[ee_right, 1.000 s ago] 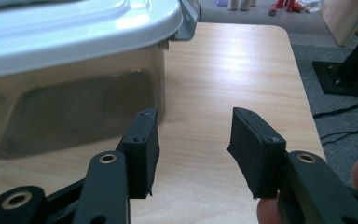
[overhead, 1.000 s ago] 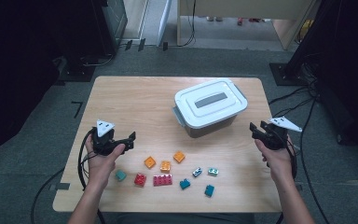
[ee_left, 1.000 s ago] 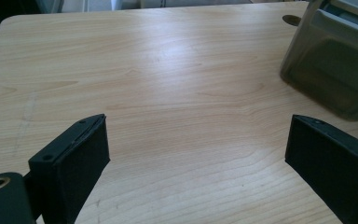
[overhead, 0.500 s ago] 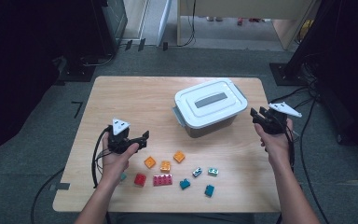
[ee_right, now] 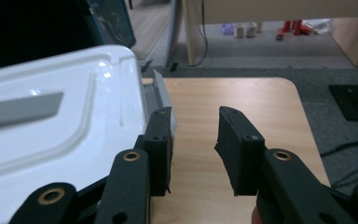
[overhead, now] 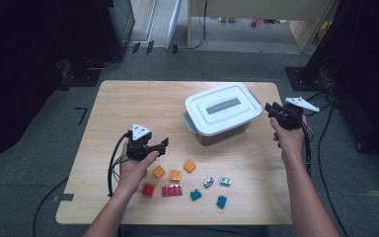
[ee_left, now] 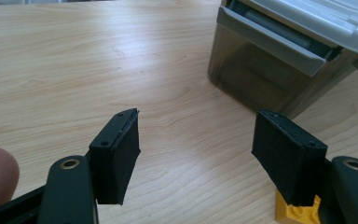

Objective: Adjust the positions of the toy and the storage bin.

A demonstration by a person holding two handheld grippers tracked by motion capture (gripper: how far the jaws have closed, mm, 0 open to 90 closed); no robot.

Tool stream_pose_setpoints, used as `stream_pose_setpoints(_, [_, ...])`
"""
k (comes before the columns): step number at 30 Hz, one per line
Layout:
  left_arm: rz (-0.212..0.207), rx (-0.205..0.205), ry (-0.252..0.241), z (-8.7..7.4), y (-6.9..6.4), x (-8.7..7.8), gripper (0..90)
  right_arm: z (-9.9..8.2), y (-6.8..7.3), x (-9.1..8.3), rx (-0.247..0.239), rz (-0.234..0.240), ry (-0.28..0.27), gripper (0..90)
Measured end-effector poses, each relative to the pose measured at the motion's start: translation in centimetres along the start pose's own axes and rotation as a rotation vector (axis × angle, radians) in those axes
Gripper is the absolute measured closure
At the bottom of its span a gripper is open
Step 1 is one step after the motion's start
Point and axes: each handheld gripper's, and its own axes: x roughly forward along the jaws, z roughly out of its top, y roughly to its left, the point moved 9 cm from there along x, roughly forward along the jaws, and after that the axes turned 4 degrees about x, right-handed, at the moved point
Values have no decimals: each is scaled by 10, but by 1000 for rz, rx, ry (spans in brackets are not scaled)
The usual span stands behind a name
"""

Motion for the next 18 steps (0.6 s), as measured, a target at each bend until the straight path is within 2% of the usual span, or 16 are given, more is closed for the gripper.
stream_pose_setpoints(2, [2, -5, -9, 2, -1, 1, 333, 4, 4, 2, -4, 15, -16, 645])
stream_pose_setpoints(4, [5, -2, -17, 4, -2, 1, 354, 4, 8, 6, -45, 15, 6, 633])
stream_pose_setpoints(7, [4, 8, -19, 6, -3, 2, 366, 6, 11, 9, -59, 22, -1, 636])
stream_pose_setpoints(8, [4, 11, -17, 6, -3, 2, 373, 6, 15, 9, -51, 47, 5, 644])
stream_pose_setpoints(10, [2, 12, -21, 8, -3, 2, 381, 5, 17, 9, -48, 59, 10, 645])
stream_pose_setpoints(11, [-1, 7, -26, 10, -2, 1, 392, 2, 24, 8, -44, 106, 25, 640])
stream_pose_setpoints(12, [-1, 7, -26, 10, -2, 1, 401, 2, 24, 8, -44, 106, 25, 640])
stream_pose_setpoints(13, [0, 7, -29, 10, -1, 1, 410, 0, 31, 6, -52, 131, 40, 637])
stream_pose_setpoints(15, [-4, -1, -29, 11, 0, 1, 419, -2, 35, 6, -69, 137, 46, 626])
stream_pose_setpoints(16, [-11, -15, -35, 13, 1, 1, 429, -2, 38, 3, -101, 125, 42, 624])
stream_pose_setpoints(18, [-13, -18, -35, 13, 1, 1, 434, 0, 40, 2, -89, 136, 33, 626])
